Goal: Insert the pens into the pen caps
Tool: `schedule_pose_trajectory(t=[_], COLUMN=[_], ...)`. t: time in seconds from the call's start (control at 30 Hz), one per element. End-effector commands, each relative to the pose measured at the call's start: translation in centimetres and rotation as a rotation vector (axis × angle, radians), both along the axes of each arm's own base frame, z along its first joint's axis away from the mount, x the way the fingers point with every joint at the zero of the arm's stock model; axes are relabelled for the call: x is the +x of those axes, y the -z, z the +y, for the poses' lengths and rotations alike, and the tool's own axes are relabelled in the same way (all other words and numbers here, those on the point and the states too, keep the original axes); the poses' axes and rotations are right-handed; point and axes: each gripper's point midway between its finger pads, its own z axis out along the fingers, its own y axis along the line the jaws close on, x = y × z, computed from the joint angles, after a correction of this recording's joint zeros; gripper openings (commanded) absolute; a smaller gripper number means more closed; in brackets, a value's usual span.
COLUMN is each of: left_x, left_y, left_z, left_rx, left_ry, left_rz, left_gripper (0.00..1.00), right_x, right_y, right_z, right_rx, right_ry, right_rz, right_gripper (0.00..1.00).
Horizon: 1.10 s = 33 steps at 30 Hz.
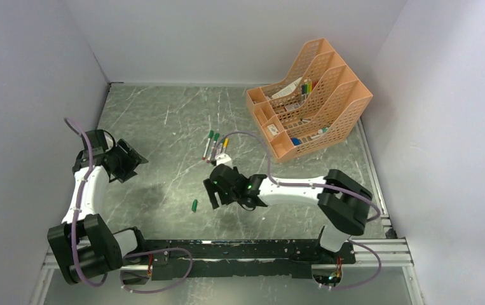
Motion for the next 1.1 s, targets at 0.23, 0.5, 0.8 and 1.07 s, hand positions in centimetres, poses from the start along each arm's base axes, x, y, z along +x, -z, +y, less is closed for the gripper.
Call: schedule_pose_trajectory(t=[0.23, 0.5, 0.8, 1.07], left_x=[-1.2, -1.7, -2.1, -2.1], left_y=[-0.1, 0.3, 0.5, 0.4], left_z=[-0.1, 0.1, -0.2, -0.1], left_rx=[-0.075, -0.102, -0.102, -0.092], left_ry=[-0.042, -0.037, -0.029, -0.024], left_rz=[-0.018, -0.016, -0.022, -0.027], left_gripper=[0.73, 0.72, 0.72, 0.71], right_x=[-2.9, -4.1, -3.7, -2.2], right_y=[1.0, 2.1, 4.0, 4.1], right_z=[7.5, 10.6, 9.5, 8.9], right_rx=[0.01, -0.009, -0.078, -0.141], right_ry=[-0.205, -0.25, -0.201, -0.137], right_rz=[0.002, 0.018, 0.016, -0.031], right_gripper=[0.61, 0.67, 0.52, 0.21])
